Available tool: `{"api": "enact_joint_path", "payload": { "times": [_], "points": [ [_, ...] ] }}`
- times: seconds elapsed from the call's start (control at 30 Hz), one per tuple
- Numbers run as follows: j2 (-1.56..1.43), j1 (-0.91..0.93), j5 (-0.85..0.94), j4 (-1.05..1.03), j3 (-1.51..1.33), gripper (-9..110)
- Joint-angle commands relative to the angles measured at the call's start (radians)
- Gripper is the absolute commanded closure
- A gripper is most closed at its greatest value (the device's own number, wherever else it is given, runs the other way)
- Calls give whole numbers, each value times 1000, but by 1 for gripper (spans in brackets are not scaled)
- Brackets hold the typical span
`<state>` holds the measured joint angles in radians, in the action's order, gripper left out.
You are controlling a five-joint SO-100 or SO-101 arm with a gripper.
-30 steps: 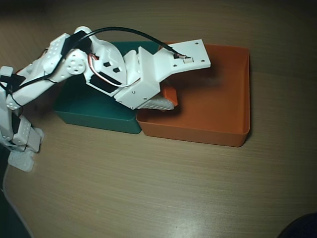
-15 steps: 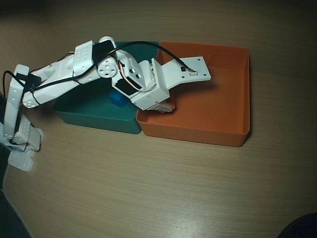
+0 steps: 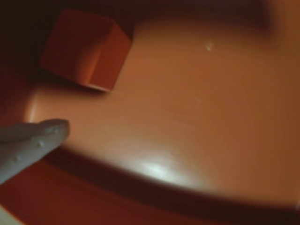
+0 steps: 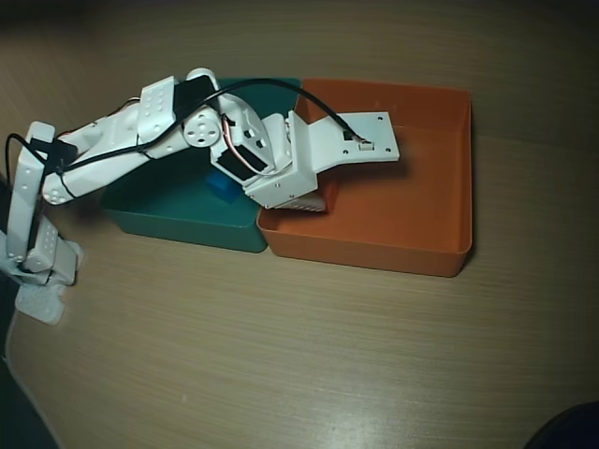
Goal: Grasp a cube and put it in the box.
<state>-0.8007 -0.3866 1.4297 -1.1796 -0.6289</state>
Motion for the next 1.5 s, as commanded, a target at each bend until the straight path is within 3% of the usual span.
{"api": "enact_joint_path", "payload": {
  "times": [0.0,0.27,0.67,1.17,1.47],
  "points": [
    [-51,3,-3,17,81,59],
    [-103,5,2,17,69,68],
    [-209,-6,-9,2,64,108],
    [-282,57,97,11,26,107],
    [-710,195,232,17,-495,107]
  ]
}}
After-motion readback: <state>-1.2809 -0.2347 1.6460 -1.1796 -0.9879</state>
